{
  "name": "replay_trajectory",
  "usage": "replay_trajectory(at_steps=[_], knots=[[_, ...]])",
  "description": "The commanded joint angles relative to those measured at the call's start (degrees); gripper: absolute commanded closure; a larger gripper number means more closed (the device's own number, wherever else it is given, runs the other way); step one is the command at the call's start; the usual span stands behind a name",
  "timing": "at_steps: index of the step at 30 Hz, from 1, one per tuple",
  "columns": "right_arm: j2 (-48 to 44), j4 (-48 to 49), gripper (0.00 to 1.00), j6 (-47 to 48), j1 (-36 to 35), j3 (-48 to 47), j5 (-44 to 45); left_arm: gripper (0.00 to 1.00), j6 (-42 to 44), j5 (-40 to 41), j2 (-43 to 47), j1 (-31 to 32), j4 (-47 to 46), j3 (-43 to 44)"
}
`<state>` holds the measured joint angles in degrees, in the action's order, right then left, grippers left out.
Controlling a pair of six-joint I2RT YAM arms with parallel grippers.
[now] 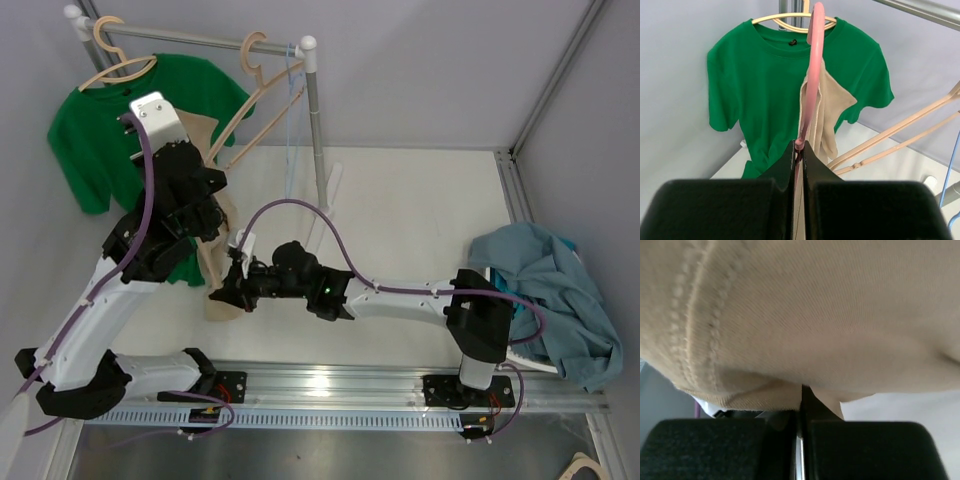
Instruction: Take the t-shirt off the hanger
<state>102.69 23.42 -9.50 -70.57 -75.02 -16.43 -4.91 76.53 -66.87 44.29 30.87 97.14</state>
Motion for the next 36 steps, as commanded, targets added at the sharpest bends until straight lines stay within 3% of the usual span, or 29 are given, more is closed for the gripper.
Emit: replay_trajectory(at_steps=[1,6,10,13,17,23,29,32,34,35,36], knots=[[-0.4,6.7,1.00,-0.5,-1.6,-1.6,-0.2,0.99,-2.7,-2.3,1.3,-0.2,2.0,2.1],[-12.2,3.7,1.00,0.6,-7.4,9.7,5.0,0.99,-6.9,-12.2,0.8,-8.8,5.7,4.9],[-20.4,-1.3,1.00,-0.3,-15.1,17.3,10.7,0.99,-8.7,-17.8,-4.6,-16.4,8.4,11.0],[-22.0,-3.3,1.00,-2.1,-21.4,21.2,16.3,0.99,-10.6,-22.6,-9.9,-20.6,12.5,17.9],[-17.9,-3.5,1.00,-6.5,-20.4,23.5,19.9,0.99,-13.6,-27.0,-13.2,-21.2,19.8,26.1],[-11.4,-4.3,1.00,-4.5,-9.5,15.7,17.6,0.99,-16.2,-36.6,-8.9,-20.1,27.7,26.4],[-5.8,-13.7,1.00,-0.8,1.4,-1.7,21.7,0.99,-20.1,-51.9,7.3,-14.0,34.7,9.8],[-1.0,-18.9,1.00,-1.0,6.0,-10.6,20.7,0.99,-21.6,-52.9,16.4,-11.9,38.4,2.7],[6.8,-22.4,1.00,-0.4,7.5,-17.0,18.1,0.99,-23.1,-50.3,21.4,-11.7,42.7,0.2],[6.8,-23.8,0.93,-0.3,7.6,-19.7,18.1,0.99,-23.1,-48.7,22.7,-11.7,43.6,-0.3],[11.9,-28.5,0.60,0.0,7.6,-22.6,17.2,0.99,-23.4,-46.6,24.0,-11.7,45.0,-0.6]])
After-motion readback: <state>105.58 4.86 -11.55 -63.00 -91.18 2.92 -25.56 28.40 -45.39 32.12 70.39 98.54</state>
